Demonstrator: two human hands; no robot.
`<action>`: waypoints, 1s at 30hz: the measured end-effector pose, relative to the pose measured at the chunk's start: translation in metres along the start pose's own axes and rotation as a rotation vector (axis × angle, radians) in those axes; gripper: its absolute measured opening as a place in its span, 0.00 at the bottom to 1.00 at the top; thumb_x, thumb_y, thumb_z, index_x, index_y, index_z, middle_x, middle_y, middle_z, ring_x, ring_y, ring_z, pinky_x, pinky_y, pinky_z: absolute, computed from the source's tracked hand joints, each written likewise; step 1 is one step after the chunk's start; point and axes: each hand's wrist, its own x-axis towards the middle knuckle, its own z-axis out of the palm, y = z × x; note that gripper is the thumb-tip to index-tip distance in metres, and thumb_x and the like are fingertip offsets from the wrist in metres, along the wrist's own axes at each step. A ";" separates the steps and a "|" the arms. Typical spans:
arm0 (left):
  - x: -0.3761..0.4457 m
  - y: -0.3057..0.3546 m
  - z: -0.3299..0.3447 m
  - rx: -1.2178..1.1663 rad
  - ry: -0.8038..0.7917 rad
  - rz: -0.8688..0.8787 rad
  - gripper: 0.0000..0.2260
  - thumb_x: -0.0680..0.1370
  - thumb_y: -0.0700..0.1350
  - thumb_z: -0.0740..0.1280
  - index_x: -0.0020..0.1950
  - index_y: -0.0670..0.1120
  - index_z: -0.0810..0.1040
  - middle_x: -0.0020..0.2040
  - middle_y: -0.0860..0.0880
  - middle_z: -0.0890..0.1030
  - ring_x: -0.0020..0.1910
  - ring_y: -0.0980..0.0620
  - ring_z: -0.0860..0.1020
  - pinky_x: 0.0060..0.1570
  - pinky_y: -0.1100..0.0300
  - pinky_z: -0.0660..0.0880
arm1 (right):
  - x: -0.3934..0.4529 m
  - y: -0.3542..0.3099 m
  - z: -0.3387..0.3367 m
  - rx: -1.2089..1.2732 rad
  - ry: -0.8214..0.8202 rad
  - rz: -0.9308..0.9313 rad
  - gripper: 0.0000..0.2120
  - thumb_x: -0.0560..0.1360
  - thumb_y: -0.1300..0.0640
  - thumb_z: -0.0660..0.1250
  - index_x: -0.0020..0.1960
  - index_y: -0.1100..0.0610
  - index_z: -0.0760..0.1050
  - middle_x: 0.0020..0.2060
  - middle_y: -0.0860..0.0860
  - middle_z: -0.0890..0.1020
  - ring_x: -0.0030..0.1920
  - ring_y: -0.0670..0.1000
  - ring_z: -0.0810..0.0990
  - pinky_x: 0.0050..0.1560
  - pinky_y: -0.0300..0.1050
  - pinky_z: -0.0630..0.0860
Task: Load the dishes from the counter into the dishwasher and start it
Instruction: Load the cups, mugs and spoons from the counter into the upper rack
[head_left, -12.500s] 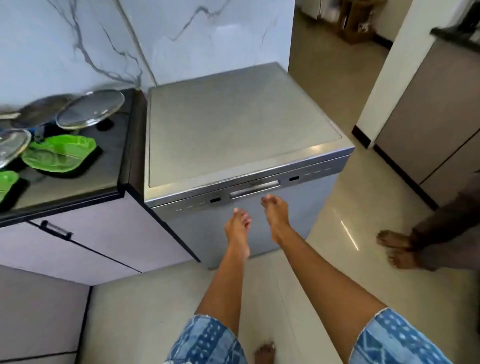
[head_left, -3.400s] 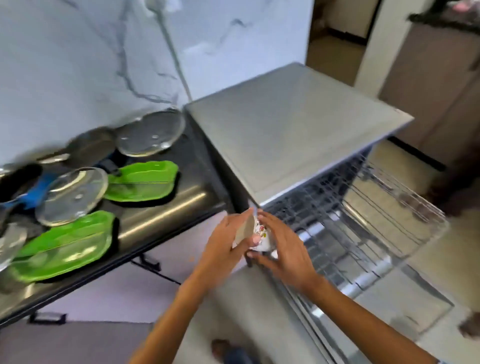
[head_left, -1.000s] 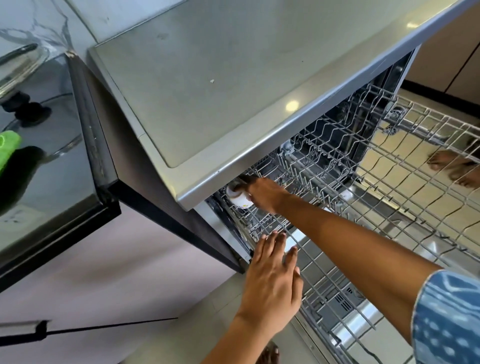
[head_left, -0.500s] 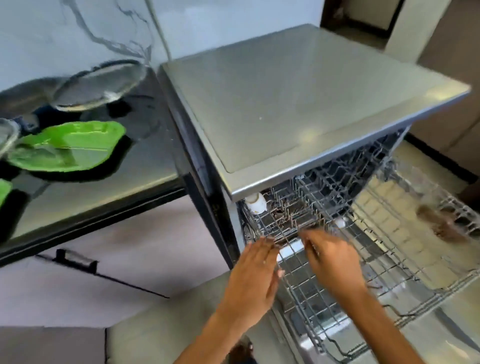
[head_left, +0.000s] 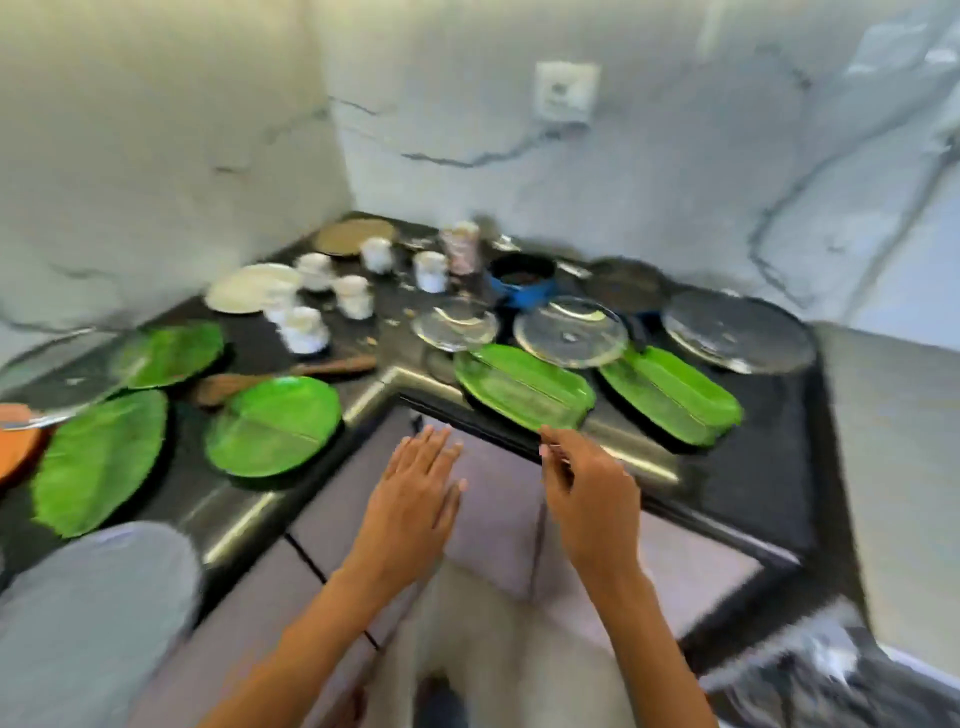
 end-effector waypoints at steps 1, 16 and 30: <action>0.006 -0.018 -0.005 0.014 0.029 -0.046 0.20 0.76 0.48 0.56 0.59 0.39 0.79 0.62 0.40 0.78 0.65 0.43 0.72 0.65 0.50 0.61 | 0.017 -0.009 0.017 0.018 -0.019 -0.038 0.10 0.72 0.58 0.65 0.50 0.55 0.81 0.43 0.51 0.84 0.38 0.55 0.83 0.35 0.46 0.79; 0.176 -0.318 0.006 0.265 -0.256 -0.386 0.25 0.80 0.51 0.57 0.76 0.44 0.59 0.76 0.39 0.57 0.74 0.43 0.58 0.70 0.50 0.57 | 0.183 -0.097 0.283 0.096 -0.267 -0.251 0.07 0.71 0.59 0.67 0.48 0.53 0.81 0.43 0.48 0.84 0.40 0.51 0.83 0.37 0.43 0.77; 0.213 -0.361 0.036 0.214 -0.415 -0.281 0.23 0.78 0.45 0.64 0.73 0.50 0.65 0.69 0.38 0.64 0.68 0.39 0.63 0.62 0.48 0.69 | 0.183 -0.060 0.292 0.047 -0.321 -0.180 0.08 0.71 0.58 0.69 0.48 0.50 0.81 0.41 0.40 0.82 0.36 0.41 0.80 0.35 0.33 0.74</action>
